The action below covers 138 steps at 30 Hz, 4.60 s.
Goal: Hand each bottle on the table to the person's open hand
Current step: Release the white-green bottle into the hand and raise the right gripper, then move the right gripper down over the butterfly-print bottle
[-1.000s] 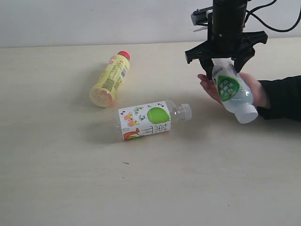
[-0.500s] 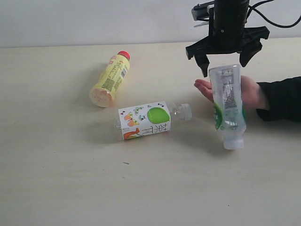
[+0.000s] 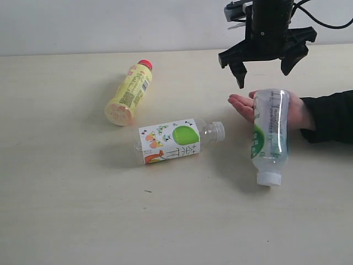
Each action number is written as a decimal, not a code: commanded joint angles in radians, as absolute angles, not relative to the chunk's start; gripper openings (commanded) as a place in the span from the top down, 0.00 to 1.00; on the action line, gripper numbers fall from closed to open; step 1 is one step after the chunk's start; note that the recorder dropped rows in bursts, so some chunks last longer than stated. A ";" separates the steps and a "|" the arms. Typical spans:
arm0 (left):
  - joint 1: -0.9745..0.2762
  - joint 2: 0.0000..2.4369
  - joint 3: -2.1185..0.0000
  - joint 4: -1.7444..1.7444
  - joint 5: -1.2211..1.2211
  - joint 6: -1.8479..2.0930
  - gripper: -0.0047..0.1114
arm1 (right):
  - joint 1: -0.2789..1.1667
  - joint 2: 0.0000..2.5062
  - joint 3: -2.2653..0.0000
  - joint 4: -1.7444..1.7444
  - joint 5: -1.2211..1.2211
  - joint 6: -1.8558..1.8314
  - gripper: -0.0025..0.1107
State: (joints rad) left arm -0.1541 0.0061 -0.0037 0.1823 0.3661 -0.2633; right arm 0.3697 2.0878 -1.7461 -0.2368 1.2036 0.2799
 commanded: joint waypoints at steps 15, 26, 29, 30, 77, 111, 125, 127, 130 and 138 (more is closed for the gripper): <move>-0.159 0.000 0.000 0.182 0.361 -0.262 0.94 | 0.384 2.078 -1.751 -0.238 1.221 0.273 0.24; -0.159 0.000 0.000 0.182 0.361 -0.262 0.94 | 0.384 2.078 -1.751 -0.242 1.221 0.281 0.24; -0.159 0.000 0.000 0.182 0.361 -0.262 0.94 | 0.384 2.072 -1.751 -0.248 1.221 0.281 0.24; -0.159 0.000 0.000 0.182 0.361 -0.262 0.94 | 0.384 2.064 -1.751 -0.248 1.221 0.278 0.24; -0.159 0.000 0.000 0.182 0.361 -0.262 0.94 | 0.582 1.236 -0.886 0.193 0.660 -0.518 0.24; -0.159 0.000 0.000 0.182 0.361 -0.262 0.94 | 0.582 1.720 -1.334 0.075 0.886 -1.030 0.24; -0.159 0.000 0.000 0.182 0.361 -0.262 0.94 | 0.605 1.760 -1.334 0.106 0.855 -1.080 0.24; -0.159 0.000 0.000 0.182 0.361 -0.262 0.94 | 0.605 1.760 -1.334 0.106 0.855 -1.080 0.24; -0.159 0.000 0.000 0.182 0.361 -0.262 0.94 | 0.605 1.760 -1.334 0.106 0.853 -1.080 0.24; -0.159 0.000 0.000 0.182 0.361 -0.262 0.94 | 0.605 1.760 -1.334 0.192 0.848 -1.170 0.24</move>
State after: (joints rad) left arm -0.1541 0.0061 -0.0037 0.1823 0.3661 -0.2633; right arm 0.6033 1.7604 -1.3262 0.1481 0.8615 -1.1329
